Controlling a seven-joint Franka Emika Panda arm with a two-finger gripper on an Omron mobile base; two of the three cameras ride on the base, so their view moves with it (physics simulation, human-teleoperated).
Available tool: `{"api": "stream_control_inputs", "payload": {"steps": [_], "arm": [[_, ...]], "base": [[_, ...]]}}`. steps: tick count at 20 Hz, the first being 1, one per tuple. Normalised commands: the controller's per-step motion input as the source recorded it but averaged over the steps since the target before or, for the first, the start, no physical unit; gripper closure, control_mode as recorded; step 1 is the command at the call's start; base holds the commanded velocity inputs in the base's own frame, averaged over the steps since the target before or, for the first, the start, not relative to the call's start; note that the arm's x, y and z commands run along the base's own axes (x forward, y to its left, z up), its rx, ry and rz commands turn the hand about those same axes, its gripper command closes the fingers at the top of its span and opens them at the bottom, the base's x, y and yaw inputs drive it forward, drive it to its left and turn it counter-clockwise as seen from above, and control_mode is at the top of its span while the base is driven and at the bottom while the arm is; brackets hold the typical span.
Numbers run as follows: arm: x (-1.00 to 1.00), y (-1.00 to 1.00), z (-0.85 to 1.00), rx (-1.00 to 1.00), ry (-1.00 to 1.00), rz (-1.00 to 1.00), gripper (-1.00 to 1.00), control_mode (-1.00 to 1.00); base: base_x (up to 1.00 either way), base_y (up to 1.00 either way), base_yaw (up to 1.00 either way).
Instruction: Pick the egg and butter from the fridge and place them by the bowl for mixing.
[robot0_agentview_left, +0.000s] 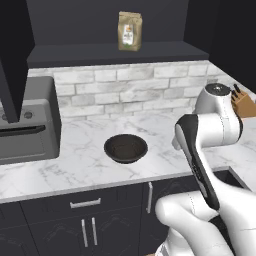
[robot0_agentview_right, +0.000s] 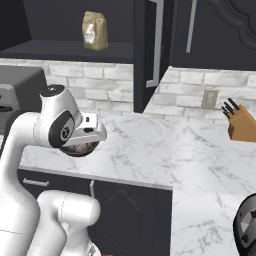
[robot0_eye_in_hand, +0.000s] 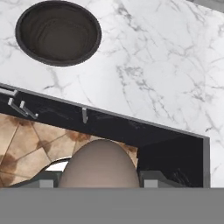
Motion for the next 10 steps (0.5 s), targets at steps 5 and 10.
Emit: {"api": "stream_control_inputs", "payload": {"steps": [5, 10], "arm": [[0.68, -0.05, -0.64, 0.0, 0.0, 0.0, 1.0, -1.0], [0.97, -0.05, -0.48, 0.0, 0.0, 0.0, 1.0, -1.0]], "base": [[0.0, 0.0, 0.0], [0.0, 0.0, 0.0]]}}
